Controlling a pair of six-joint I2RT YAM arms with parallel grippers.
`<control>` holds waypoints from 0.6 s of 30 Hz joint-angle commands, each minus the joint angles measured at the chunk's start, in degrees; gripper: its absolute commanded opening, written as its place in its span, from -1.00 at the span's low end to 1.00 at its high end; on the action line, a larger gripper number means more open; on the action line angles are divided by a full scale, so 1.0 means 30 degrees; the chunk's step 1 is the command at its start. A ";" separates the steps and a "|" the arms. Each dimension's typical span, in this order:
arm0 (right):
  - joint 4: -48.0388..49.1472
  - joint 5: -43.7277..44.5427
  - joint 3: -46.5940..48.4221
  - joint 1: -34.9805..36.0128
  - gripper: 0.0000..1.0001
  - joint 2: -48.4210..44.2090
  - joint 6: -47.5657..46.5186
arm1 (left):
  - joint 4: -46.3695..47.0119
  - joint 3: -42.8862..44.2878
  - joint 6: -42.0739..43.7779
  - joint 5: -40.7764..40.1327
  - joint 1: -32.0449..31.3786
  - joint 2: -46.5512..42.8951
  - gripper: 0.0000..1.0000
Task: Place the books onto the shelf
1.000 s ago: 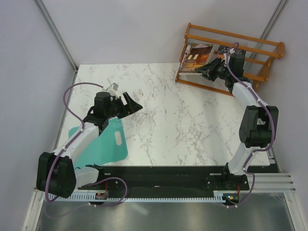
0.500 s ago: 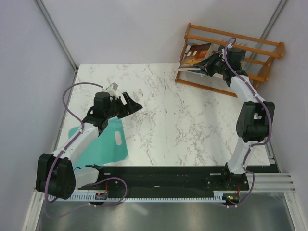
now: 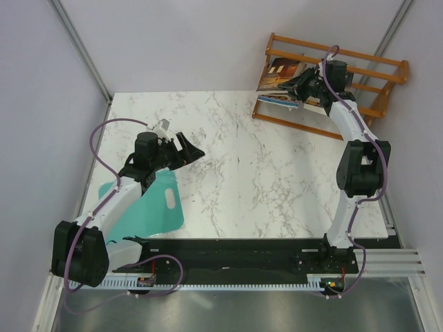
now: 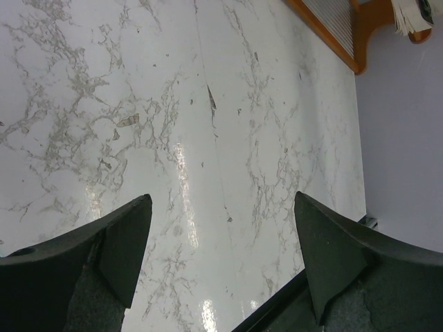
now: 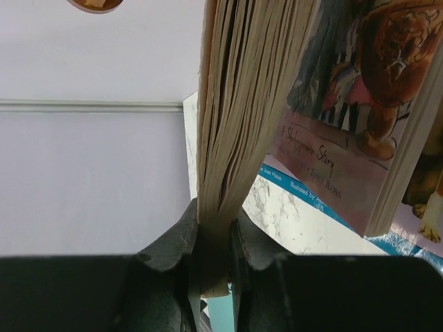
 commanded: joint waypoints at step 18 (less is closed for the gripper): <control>-0.0914 0.1888 0.2213 0.0039 -0.56 0.0706 -0.0314 | -0.0021 -0.0031 0.0832 -0.0184 0.0110 -0.0440 0.78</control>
